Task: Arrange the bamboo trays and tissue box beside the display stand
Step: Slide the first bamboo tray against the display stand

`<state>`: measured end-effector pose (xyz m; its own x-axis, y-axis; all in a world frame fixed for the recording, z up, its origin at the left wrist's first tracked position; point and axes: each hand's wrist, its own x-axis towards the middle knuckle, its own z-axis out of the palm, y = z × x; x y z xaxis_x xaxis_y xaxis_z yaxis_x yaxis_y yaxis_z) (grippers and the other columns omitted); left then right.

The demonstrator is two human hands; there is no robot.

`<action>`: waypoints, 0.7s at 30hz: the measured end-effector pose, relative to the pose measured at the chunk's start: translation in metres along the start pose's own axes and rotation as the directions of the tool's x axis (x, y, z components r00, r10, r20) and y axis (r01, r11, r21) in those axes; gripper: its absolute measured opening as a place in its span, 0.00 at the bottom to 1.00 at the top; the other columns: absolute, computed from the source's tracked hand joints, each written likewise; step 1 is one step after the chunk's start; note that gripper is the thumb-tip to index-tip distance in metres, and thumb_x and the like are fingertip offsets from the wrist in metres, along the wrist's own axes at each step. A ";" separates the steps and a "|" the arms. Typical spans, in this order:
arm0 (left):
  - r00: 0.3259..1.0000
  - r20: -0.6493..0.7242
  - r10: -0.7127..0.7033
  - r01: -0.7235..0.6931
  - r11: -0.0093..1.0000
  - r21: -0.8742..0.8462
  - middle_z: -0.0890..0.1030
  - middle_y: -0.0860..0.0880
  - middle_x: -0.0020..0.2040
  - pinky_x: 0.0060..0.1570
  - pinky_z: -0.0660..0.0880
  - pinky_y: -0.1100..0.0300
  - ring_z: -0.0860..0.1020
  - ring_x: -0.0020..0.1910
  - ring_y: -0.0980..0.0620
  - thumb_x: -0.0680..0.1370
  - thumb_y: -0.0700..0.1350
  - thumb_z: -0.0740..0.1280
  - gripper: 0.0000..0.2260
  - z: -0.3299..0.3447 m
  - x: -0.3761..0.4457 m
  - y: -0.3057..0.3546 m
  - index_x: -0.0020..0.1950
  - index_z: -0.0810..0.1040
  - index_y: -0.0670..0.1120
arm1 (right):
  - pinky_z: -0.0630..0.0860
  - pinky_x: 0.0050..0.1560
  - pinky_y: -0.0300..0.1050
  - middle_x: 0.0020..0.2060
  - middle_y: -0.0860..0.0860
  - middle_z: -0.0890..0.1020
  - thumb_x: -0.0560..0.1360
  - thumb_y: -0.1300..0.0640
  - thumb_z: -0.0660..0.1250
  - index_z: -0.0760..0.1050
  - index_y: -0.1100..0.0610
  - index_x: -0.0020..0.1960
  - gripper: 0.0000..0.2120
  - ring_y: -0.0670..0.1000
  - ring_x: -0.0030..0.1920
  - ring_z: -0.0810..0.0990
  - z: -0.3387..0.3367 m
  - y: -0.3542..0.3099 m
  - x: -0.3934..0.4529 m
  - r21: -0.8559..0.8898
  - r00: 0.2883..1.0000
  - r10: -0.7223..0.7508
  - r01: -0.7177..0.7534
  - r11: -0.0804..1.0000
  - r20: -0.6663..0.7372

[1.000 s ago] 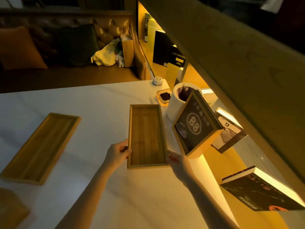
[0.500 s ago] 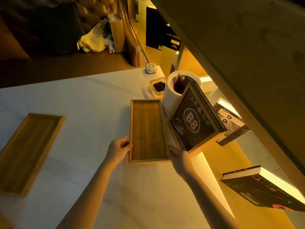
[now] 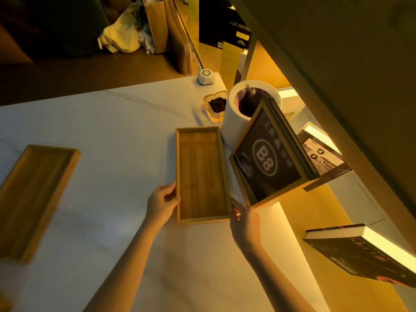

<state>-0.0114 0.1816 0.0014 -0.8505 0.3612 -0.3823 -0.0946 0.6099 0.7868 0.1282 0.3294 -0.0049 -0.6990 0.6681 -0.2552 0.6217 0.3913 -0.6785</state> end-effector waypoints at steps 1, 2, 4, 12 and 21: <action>1.000 -0.005 0.004 -0.004 1.000 0.014 0.76 0.38 0.58 0.59 0.71 0.53 0.75 0.57 0.43 0.72 0.37 0.67 0.20 0.001 0.000 -0.001 0.64 0.70 0.40 | 0.76 0.52 0.46 0.53 0.55 0.81 0.76 0.61 0.61 0.74 0.59 0.61 0.14 0.56 0.52 0.79 0.001 0.000 0.000 0.000 1.000 -0.004 0.004 1.000 -0.015; 1.000 -0.010 0.010 -0.010 1.000 0.028 0.76 0.38 0.58 0.58 0.71 0.53 0.75 0.56 0.44 0.73 0.37 0.67 0.20 0.002 0.001 -0.002 0.64 0.70 0.40 | 0.76 0.51 0.45 0.53 0.55 0.81 0.76 0.61 0.61 0.74 0.58 0.61 0.14 0.56 0.52 0.79 0.002 0.001 -0.001 0.002 1.000 -0.008 0.008 1.000 -0.031; 1.000 -0.021 0.023 -0.022 0.998 0.057 0.76 0.38 0.57 0.57 0.72 0.54 0.75 0.55 0.43 0.73 0.37 0.66 0.20 0.005 0.001 -0.003 0.64 0.70 0.40 | 0.76 0.50 0.45 0.52 0.55 0.82 0.76 0.61 0.62 0.75 0.59 0.60 0.13 0.56 0.51 0.80 0.004 0.003 -0.002 0.013 0.998 -0.014 0.015 1.000 -0.064; 0.976 -0.073 0.204 -0.179 0.951 0.252 0.75 0.36 0.58 0.54 0.71 0.57 0.76 0.55 0.42 0.74 0.40 0.65 0.20 0.012 -0.012 -0.007 0.65 0.67 0.38 | 0.80 0.46 0.52 0.48 0.60 0.83 0.73 0.64 0.66 0.76 0.61 0.56 0.12 0.60 0.47 0.81 0.001 -0.004 -0.014 -0.106 0.972 -0.175 0.160 0.982 -0.159; 0.934 0.081 0.349 -0.327 0.741 0.586 0.64 0.39 0.71 0.65 0.66 0.45 0.64 0.70 0.40 0.76 0.46 0.61 0.26 0.026 -0.060 -0.044 0.71 0.56 0.42 | 0.43 0.71 0.56 0.74 0.51 0.51 0.78 0.48 0.55 0.47 0.53 0.73 0.28 0.55 0.73 0.45 0.016 0.018 -0.060 -0.444 0.943 -0.286 0.332 0.832 0.169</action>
<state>0.0575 0.1512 -0.0225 -0.7853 0.6070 -0.1220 0.5118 0.7472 0.4240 0.1761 0.2863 -0.0128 -0.8968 0.4113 -0.1632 0.4424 0.8283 -0.3439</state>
